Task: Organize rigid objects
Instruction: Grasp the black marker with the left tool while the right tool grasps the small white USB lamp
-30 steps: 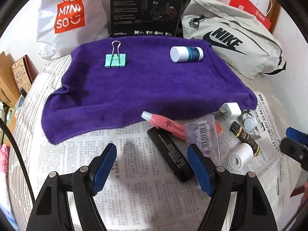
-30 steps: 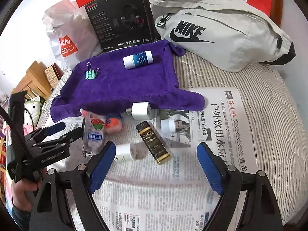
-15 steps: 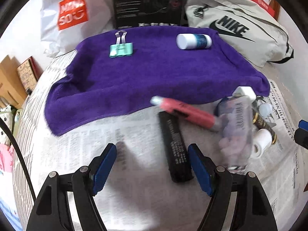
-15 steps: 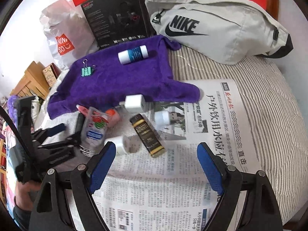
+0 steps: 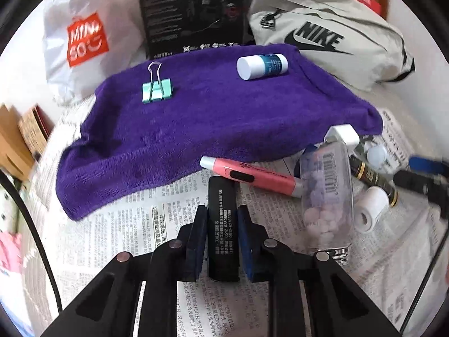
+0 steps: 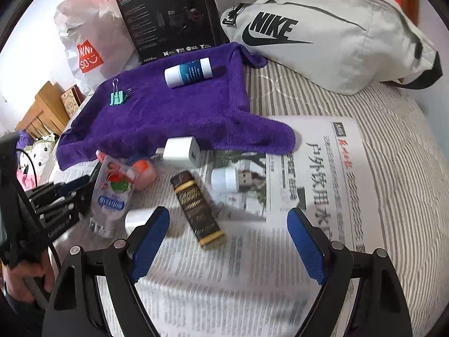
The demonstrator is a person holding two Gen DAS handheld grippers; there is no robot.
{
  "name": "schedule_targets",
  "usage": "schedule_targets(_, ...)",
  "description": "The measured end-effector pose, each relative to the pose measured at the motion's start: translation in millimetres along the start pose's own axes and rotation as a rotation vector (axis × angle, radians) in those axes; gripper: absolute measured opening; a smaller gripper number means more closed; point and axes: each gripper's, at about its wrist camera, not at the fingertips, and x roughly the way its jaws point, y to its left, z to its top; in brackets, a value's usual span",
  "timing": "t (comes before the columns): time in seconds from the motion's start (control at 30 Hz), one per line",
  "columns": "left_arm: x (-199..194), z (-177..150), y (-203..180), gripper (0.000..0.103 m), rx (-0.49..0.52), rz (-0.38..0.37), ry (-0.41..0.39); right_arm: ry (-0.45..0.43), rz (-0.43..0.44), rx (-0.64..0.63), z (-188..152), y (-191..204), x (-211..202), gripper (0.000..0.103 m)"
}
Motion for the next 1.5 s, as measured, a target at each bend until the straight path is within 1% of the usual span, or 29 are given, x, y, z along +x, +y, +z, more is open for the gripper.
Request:
schedule_targets(0.07,0,-1,1,0.021,-0.007,-0.004,-0.006,-0.005,0.014,0.019,7,-5,7,0.084)
schedule_targets(0.13,0,-1,7,0.021,-0.048,-0.036,-0.006,-0.005,0.016,0.037,13,-10,13,0.079)
schedule_targets(0.17,0,-2,10,0.021,-0.064,-0.050,-0.008,-0.007,0.016,0.042,16,-11,16,0.073)
schedule_targets(0.2,1,-2,11,0.021,-0.069,-0.057,-0.010,-0.008,0.017,0.046,18,-12,18,0.070)
schedule_targets(0.23,1,-2,10,0.021,-0.068,-0.056,-0.012,-0.003,0.018,0.046,20,-13,21,0.068)
schedule_targets(0.3,1,-2,8,0.021,-0.059,-0.043,-0.015,0.001,0.011,0.030,22,-12,26,0.061)
schedule_targets(0.37,1,-3,7,0.021,-0.059,-0.040,-0.020,0.012,-0.004,0.016,24,-10,32,0.058)
schedule_targets(0.43,2,-3,9,0.021,-0.065,-0.050,-0.024,0.011,-0.012,0.004,25,-7,35,0.057)
schedule_targets(0.5,1,-4,10,0.021,-0.070,-0.056,-0.027,0.003,-0.043,-0.024,24,-2,37,0.055)
schedule_targets(0.6,0,-6,10,0.021,-0.072,-0.058,-0.035,-0.008,-0.100,-0.058,22,3,38,0.044)
schedule_targets(0.67,0,-6,10,0.021,-0.071,-0.057,-0.040,-0.013,-0.130,-0.085,21,6,39,0.041)
schedule_targets(0.7,0,-7,10,0.021,-0.069,-0.055,-0.041,-0.016,-0.131,-0.093,21,7,39,0.037)
schedule_targets(0.93,-1,-7,10,0.021,-0.069,-0.058,-0.047,-0.042,-0.145,-0.136,17,11,37,0.036)
schedule_targets(1.2,-1,-8,10,0.021,-0.068,-0.057,-0.053,-0.100,-0.134,-0.124,10,8,34,0.036)
schedule_targets(1.5,-2,-9,11,0.021,-0.066,-0.057,-0.059,-0.128,-0.122,-0.106,7,7,32,0.036)
